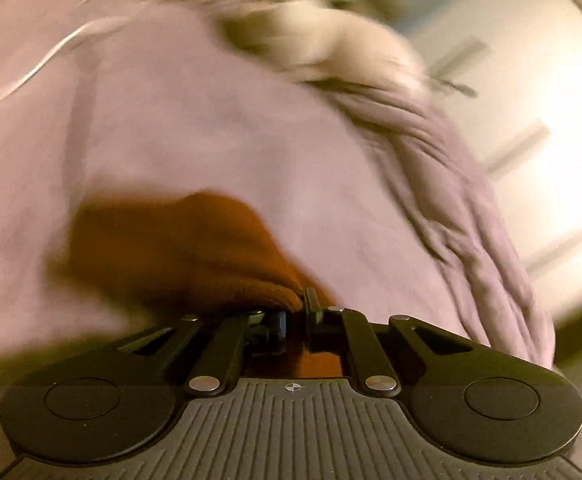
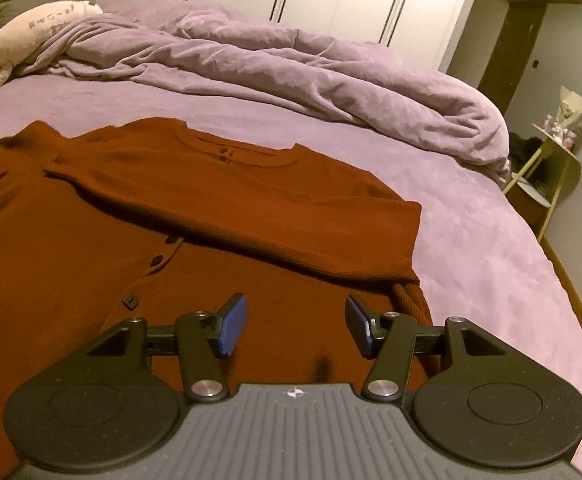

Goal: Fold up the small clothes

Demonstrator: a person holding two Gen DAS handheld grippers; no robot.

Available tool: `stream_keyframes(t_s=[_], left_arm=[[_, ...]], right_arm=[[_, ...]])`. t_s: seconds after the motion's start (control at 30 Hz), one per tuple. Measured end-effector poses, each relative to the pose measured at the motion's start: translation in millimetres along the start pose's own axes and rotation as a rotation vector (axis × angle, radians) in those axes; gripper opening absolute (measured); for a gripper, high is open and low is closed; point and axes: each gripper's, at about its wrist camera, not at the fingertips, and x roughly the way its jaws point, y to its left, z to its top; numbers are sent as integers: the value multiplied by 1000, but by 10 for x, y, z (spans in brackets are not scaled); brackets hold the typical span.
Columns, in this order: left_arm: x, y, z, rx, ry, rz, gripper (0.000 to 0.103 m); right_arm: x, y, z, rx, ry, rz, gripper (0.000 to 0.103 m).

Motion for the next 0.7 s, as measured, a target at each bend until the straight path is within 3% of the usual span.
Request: stream_keyframes(t_s=[0.13,0.2,0.3,0.33,0.37,0.43,0.5,0.57,0.7], left_arm=[[-145,-1099,-372,319,26,-198,9],[-209,-1638,-738,463,45,-297,9],[-176,-2335,-1427,667,149,-436,12],[-137,-2503,-1691,728,185,-457,18],[-83,-2620,-1950,775,229,-474,31],[36,-2700,-2342,805,343,-467,50],[113,-2621,-2549,794,401,-428,50],[105,-2462,-2613,785,410,-369,51],[92,-2074,-2426,715,393,-202,51]], right_arm=[[1,-28,12,24,-8,2,54],[-18,-44,16,37,-19,2,54],[-53,-88,3,63,-29,6,54],[-65,-112,-1,73,-30,8,54],[-74,-142,-8,83,-30,13,54],[-94,-214,-20,98,-26,11,54],[-111,-296,-30,105,-24,13,54],[-112,-390,-21,116,-25,37,54],[27,-509,78,174,-14,158,54]])
